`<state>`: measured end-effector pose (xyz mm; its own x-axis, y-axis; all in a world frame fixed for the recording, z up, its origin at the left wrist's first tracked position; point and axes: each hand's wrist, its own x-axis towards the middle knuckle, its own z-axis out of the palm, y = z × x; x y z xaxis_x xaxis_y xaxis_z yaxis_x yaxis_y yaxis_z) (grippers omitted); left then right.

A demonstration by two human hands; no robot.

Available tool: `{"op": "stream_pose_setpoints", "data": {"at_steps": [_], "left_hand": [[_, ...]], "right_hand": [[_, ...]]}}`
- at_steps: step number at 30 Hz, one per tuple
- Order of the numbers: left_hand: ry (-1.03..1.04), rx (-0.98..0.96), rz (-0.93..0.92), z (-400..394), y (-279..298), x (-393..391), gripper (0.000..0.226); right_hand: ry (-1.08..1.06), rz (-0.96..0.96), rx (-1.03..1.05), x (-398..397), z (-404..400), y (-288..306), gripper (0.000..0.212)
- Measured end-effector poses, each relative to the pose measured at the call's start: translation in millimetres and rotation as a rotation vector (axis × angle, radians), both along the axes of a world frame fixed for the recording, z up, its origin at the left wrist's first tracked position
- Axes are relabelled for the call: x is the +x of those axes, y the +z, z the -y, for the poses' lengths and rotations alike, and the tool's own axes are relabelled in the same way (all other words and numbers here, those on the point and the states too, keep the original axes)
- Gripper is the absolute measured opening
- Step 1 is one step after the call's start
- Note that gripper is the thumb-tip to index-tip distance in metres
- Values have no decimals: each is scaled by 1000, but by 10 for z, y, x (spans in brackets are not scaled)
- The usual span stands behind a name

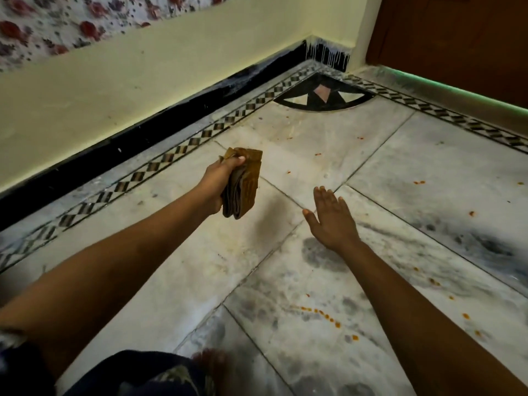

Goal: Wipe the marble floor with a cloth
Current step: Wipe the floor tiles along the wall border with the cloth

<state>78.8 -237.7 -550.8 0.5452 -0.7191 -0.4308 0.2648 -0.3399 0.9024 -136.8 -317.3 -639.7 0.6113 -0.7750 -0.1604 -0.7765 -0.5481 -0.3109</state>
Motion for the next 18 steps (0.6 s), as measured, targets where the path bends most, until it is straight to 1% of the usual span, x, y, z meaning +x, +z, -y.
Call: {"op": "stream_pose_setpoints", "data": {"at_steps": [4, 9, 11, 15, 18], "left_hand": [[45, -17, -9, 268, -281, 111, 32], [5, -15, 6, 591, -544, 354, 19], [-25, -12, 28, 681, -606, 477, 18], [-113, 6, 108, 807, -720, 644, 28], [-145, 22, 180, 956, -764, 662, 32]], "right_hand": [[-28, -43, -22, -8, 168, -52, 62], [-82, -63, -35, 95, 387, -60, 62], [-114, -75, -7, 175, 477, -49, 62], [-288, -41, 46, 257, 617, -59, 63], [-297, -124, 42, 299, 713, -91, 64]]}}
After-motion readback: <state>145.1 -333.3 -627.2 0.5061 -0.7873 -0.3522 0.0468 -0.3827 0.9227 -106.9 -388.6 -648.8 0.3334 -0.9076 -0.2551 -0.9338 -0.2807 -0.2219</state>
